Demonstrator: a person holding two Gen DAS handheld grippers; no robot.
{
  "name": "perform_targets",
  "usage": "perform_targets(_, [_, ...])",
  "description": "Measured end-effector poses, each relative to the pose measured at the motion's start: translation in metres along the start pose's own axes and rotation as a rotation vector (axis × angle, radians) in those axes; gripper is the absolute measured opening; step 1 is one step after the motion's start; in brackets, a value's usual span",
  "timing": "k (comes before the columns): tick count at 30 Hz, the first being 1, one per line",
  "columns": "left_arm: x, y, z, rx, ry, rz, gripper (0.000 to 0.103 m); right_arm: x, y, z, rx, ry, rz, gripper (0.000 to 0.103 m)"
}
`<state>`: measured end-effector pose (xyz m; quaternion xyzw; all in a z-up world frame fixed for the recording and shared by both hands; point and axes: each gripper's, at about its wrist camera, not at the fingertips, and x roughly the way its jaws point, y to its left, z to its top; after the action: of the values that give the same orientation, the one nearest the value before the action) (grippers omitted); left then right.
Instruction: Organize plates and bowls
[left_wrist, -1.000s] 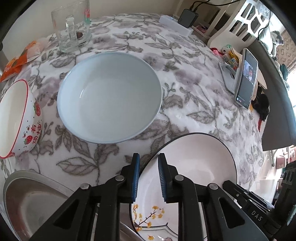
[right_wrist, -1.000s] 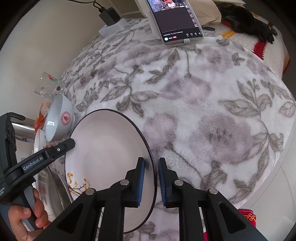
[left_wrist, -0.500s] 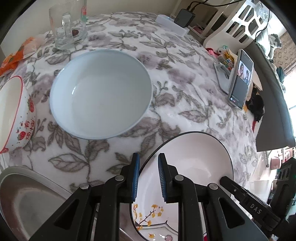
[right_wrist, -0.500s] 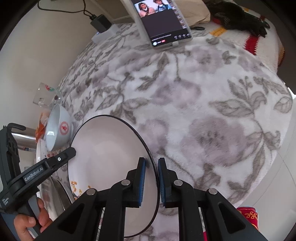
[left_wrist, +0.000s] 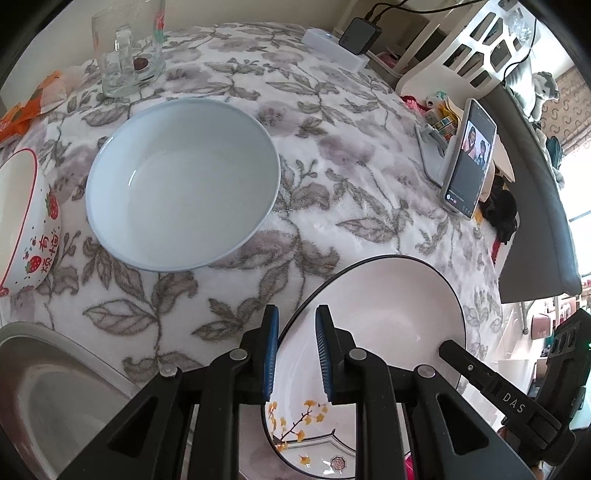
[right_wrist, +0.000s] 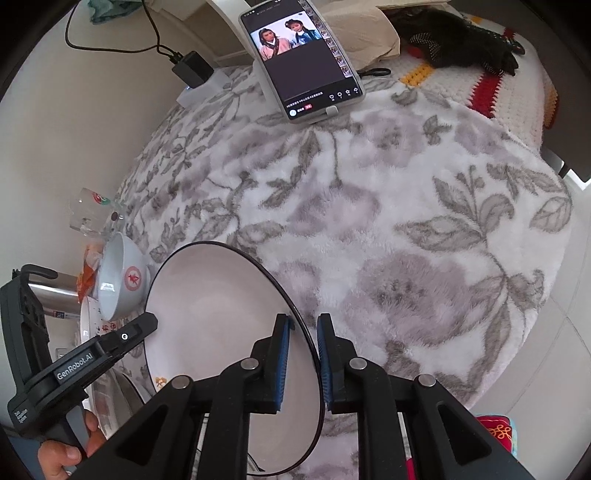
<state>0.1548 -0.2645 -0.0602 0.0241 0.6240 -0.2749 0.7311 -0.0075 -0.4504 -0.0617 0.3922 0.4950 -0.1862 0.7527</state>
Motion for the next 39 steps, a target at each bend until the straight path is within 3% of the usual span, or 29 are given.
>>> perform_targets(12, [-0.023,-0.003,-0.002,0.002,-0.044,-0.004,0.02,-0.012,0.003,0.004,-0.01,-0.04,0.035,0.018])
perform_targets(13, [-0.026,-0.003,-0.002,0.0,-0.049,-0.05,0.011,-0.014,0.004,0.003,-0.012,-0.043,0.045,0.016])
perform_targets(14, [-0.028,-0.005,-0.002,-0.017,-0.036,-0.193,0.002,-0.016,0.006,0.003,-0.016,-0.047,0.078,0.015])
perform_targets(15, [-0.03,-0.008,-0.003,-0.022,-0.03,-0.266,0.003,-0.018,0.012,0.003,-0.033,-0.054,0.097,0.015])
perform_targets(16, [-0.034,-0.016,-0.004,-0.002,-0.038,-0.273,0.003,-0.019,0.017,0.002,-0.057,-0.061,0.083,0.015])
perform_targets(18, [-0.044,-0.035,-0.006,0.087,-0.078,-0.142,0.003,-0.015,0.02,0.001,-0.069,-0.053,0.069,0.015])
perform_targets(21, [-0.048,-0.038,-0.007,0.092,-0.091,-0.134,0.003,-0.002,0.01,0.001,-0.032,-0.005,0.049,0.015])
perform_targets(25, [-0.044,-0.023,0.0,0.068,-0.113,0.017,0.006,0.005,-0.002,0.003,0.017,0.022,0.053,0.015])
perform_targets(28, [-0.031,-0.002,0.005,0.027,-0.066,0.045,0.007,0.006,0.002,0.003,0.004,0.019,0.037,0.015])
perform_targets(32, [-0.006,0.016,0.014,0.02,0.029,0.151,0.011,0.006,-0.001,0.004,0.015,0.025,0.049,0.015])
perform_targets(35, [0.0,0.021,0.019,0.014,0.058,0.162,0.017,0.01,-0.006,0.004,0.03,0.044,0.064,0.015])
perform_targets(39, [0.011,0.019,0.024,0.044,0.108,0.198,0.018,0.013,-0.011,0.003,0.045,0.066,0.082,0.015])
